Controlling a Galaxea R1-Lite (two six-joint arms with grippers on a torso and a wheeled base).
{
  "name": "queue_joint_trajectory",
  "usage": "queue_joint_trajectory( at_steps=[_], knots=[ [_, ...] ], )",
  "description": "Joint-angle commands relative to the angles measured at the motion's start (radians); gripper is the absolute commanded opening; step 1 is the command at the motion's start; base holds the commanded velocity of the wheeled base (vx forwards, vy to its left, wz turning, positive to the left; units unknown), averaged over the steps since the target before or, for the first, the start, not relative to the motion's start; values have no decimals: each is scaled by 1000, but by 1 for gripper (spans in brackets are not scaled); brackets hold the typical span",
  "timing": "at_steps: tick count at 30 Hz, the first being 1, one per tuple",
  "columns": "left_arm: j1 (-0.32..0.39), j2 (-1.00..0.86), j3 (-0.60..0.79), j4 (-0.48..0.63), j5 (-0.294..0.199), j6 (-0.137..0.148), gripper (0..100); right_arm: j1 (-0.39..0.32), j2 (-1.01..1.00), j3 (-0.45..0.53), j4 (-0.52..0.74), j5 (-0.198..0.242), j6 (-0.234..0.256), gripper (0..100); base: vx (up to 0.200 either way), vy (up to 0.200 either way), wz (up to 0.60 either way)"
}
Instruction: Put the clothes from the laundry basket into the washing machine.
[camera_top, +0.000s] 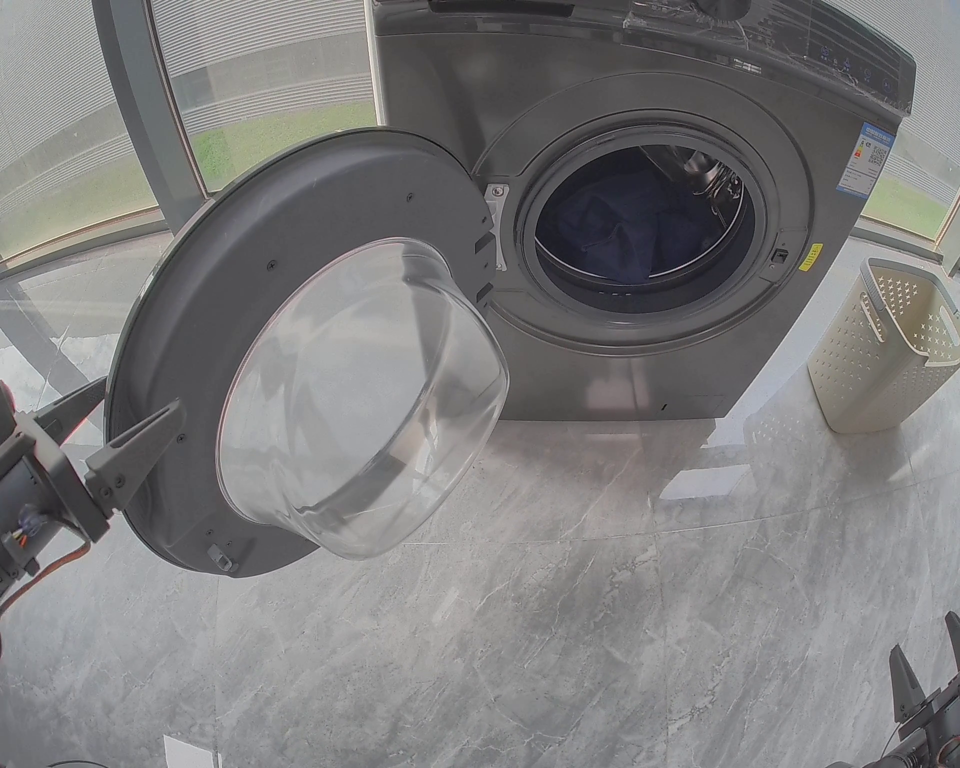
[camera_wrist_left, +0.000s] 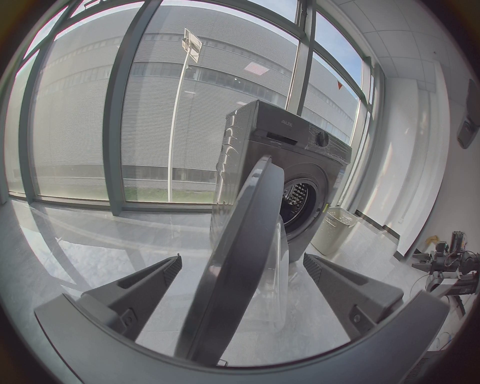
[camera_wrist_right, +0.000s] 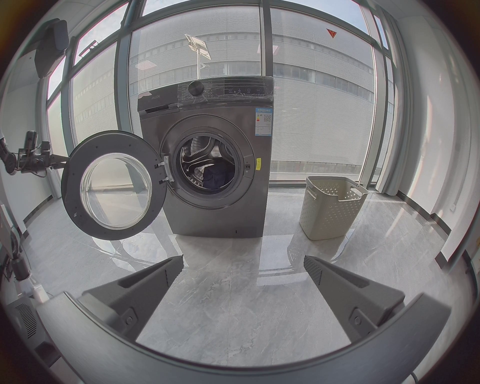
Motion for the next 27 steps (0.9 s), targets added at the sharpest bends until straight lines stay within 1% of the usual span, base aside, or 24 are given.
queue_joint_trajectory(
  at_steps=[1, 2, 4, 5, 6, 8, 10, 12, 13, 14, 15, 17, 18, 19, 20, 21, 25, 27],
  knots=[
    [-11, 105, -12, -25, -45, -1, 100, 1, -16, 15, 0, 0, -1, 100, 0, 0, 0],
    [-17, 101, -8, -25, -64, 1, 100, 1, -16, 15, 0, 0, -2, 100, 0, 0, 0],
    [-38, 85, 3, -24, -121, 2, 100, 1, -16, 15, 0, 0, -2, 100, 0, 0, 0],
    [-61, 66, 6, -19, -153, -1, 100, 1, -16, 15, 0, 0, -4, 100, 0, 0, 0],
    [-84, 48, 7, -10, -171, -2, 100, 1, -16, 15, 0, 0, -4, 100, 0, 0, 0],
    [-123, 31, 7, -4, -183, -4, 100, 1, -16, 15, 0, 0, -4, 100, 0, 0, 0],
    [-158, 20, 6, -1, -187, -8, 100, 1, -16, 15, 0, 0, -4, 100, 0, 0, 0],
    [-196, 5, 3, -1, -188, -25, 100, 1, -16, 15, 0, 0, -4, 100, 0, 0, 0],
    [-236, -7, 1, -1, -185, -53, 100, 1, -16, 15, 0, 0, -4, 100, 0, 0, 0],
    [-248, -11, 0, -1, -183, -61, 100, 1, -16, 15, 0, 0, -4, 100, 0, 0, 0],
    [-281, -21, -2, -1, -183, -87, 100, 1, -16, 15, 0, 0, -4, 100, 0, 0, 0],
    [-328, -46, -2, 1, -182, -130, 100, 1, -16, 15, 0, 0, -4, 100, 0, 0, 0],
    [-331, -47, -2, 1, -183, -133, 100, 1, -16, 15, 0, 0, -4, 100, 0, 0, 0],
    [-362, -64, -2, 1, -183, -171, 100, 1, -16, 15, 0, 0, -4, 100, 0, 0, 0],
    [-367, -67, -3, 1, -182, -176, 100, 1, -16, 15, 0, 0, -4, 100, 0, 0, 0],
    [-382, -73, -3, 1, -179, -200, 100, 1, -16, 15, 0, 0, -4, 100, 0, 0, 0],
    [-380, -63, 3, 1, -173, -205, 100, 1, -16, 15, 0, 0, -4, 100, 0, 0, 0],
    [-360, -47, -5, -1, -154, -202, 100, 1, -16, 15, 0, 0, -2, 100, 0, 0, 0]
  ],
)
